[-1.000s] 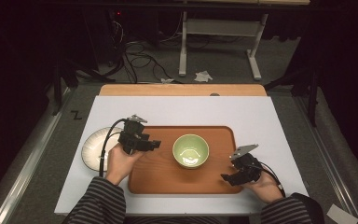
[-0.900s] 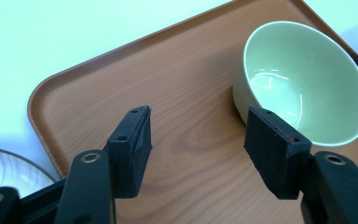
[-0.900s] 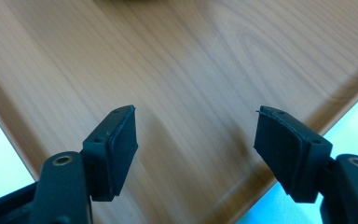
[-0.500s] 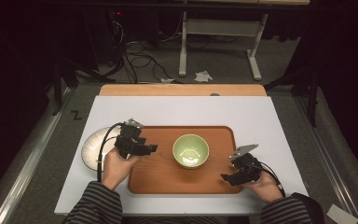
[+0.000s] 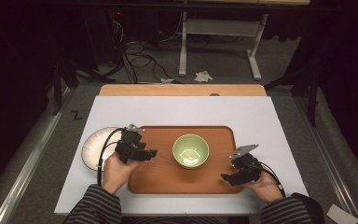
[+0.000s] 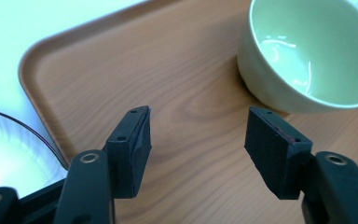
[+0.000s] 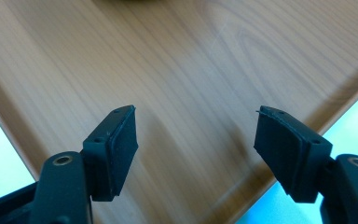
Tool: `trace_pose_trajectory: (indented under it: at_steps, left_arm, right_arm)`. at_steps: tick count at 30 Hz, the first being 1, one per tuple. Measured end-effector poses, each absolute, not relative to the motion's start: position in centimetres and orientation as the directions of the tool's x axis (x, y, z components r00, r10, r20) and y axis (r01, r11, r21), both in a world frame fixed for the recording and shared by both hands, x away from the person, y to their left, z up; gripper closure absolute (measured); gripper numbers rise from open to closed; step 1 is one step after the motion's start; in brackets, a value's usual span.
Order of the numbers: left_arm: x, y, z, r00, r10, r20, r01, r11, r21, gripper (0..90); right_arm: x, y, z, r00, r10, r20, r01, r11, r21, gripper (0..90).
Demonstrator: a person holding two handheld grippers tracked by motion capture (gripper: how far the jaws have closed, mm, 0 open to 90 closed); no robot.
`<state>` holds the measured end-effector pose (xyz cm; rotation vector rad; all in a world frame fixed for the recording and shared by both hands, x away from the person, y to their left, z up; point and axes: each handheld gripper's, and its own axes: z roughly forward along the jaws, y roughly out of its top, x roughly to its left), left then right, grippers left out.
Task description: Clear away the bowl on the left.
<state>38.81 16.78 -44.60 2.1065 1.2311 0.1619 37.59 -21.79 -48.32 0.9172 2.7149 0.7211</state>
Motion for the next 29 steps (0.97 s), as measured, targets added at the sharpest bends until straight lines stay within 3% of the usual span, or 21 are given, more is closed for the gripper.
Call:
trace_pose_trajectory:
  at_steps: [29]
  left_arm:
    - [37.8,15.6,-46.7,0.563,0.804,-0.194,0.737,-0.382,0.558,40.4]
  right_arm:
    - [37.6,-22.1,-48.0,-0.784,0.621,-0.006,0.526,0.670,0.524,31.4]
